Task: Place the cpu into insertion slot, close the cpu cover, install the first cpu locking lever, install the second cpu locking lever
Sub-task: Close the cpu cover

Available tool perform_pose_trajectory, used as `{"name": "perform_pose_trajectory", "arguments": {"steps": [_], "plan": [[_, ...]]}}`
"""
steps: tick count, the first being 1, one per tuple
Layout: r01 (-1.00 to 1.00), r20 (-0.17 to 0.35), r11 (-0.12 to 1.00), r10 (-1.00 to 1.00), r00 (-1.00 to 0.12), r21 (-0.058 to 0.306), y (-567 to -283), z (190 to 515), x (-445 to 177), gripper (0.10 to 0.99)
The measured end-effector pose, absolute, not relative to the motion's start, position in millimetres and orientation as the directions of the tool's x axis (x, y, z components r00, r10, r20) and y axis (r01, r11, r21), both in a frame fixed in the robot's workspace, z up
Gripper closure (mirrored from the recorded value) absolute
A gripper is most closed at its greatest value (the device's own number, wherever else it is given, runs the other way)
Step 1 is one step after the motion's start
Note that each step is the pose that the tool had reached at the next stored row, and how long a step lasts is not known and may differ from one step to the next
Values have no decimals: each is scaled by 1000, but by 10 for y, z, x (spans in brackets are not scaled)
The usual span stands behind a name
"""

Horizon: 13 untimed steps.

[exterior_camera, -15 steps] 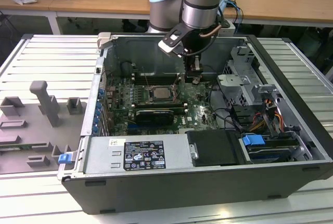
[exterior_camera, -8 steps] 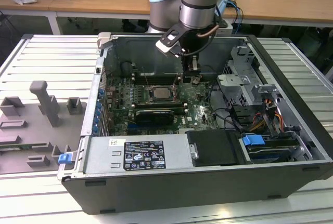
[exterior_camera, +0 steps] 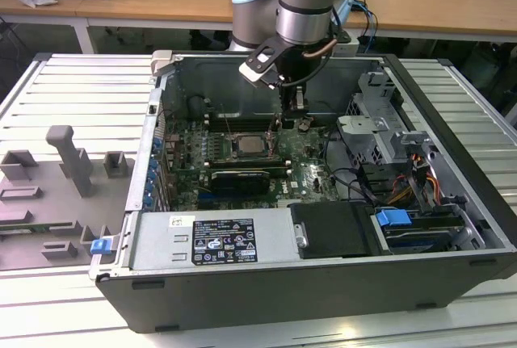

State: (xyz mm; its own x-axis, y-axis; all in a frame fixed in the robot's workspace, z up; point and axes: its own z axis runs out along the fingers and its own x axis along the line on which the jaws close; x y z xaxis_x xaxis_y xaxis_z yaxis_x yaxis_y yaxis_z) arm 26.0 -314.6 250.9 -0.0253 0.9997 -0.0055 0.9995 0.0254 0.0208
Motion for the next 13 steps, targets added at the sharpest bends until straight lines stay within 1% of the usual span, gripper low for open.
{"name": "perform_pose_trajectory", "arguments": {"steps": [13], "plan": [[999,-6,25,1000,-25,21,-3146,2510,202,980]]}}
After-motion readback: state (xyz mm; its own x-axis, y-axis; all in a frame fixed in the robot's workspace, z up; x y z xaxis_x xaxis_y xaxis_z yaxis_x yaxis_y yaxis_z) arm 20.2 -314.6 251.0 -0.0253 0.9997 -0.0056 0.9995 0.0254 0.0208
